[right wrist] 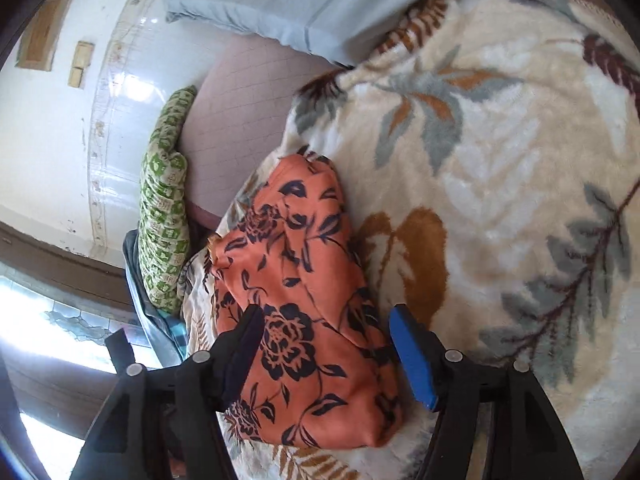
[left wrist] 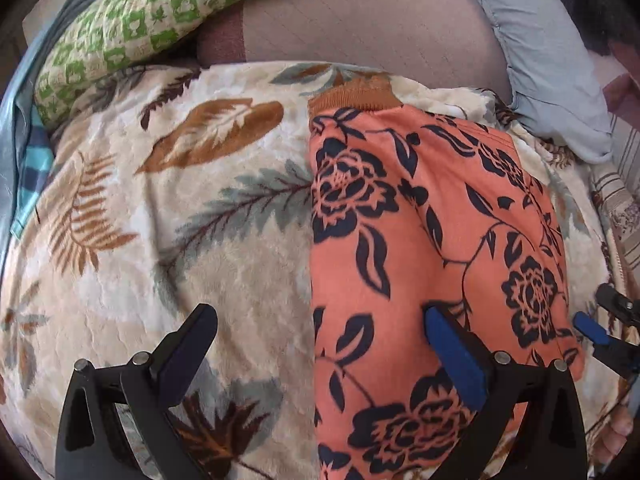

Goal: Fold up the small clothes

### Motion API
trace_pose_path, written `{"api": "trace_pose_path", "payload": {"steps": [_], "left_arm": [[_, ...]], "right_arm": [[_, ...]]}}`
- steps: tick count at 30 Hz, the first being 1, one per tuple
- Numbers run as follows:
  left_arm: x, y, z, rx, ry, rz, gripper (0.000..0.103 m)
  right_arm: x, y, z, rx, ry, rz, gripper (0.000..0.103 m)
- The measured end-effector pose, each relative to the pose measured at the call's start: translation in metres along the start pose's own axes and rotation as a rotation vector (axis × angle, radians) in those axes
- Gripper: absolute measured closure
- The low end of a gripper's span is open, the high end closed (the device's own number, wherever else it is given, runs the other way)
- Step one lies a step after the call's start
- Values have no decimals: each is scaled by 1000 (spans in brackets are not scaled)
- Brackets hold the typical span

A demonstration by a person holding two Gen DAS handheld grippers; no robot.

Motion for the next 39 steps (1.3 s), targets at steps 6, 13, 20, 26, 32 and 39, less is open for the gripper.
{"api": "trace_pose_path", "payload": {"steps": [6, 13, 20, 26, 32, 39], "left_arm": [[-16, -20, 6, 102, -188, 127, 0], [-27, -18, -13, 55, -229, 147, 0], [-23, -14, -39, -33, -184, 90, 20], [3, -13, -28, -74, -142, 15, 53], [31, -24, -7, -107, -68, -24, 56], [78, -96, 41, -96, -60, -22, 56]], "right_arm": [[-11, -7, -22, -73, 91, 86, 34], [-46, -20, -7, -25, 80, 99, 34], [-59, -37, 22, 119, -6, 103, 56], [-51, -45, 45, 205, 10, 88, 66], [-52, -74, 71, 271, 56, 126, 68], [-51, -136, 73, 220, 119, 303, 68]]}}
Point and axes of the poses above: each gripper's, at about its wrist camera, not at the fingertips, and x roughly against the way its jaws point, z to its left, y to its top, the point moved 4 cm from there along -x, roughly the way its jaws point, and after that the axes turned 5 degrees about y, right-handed, at the moved point
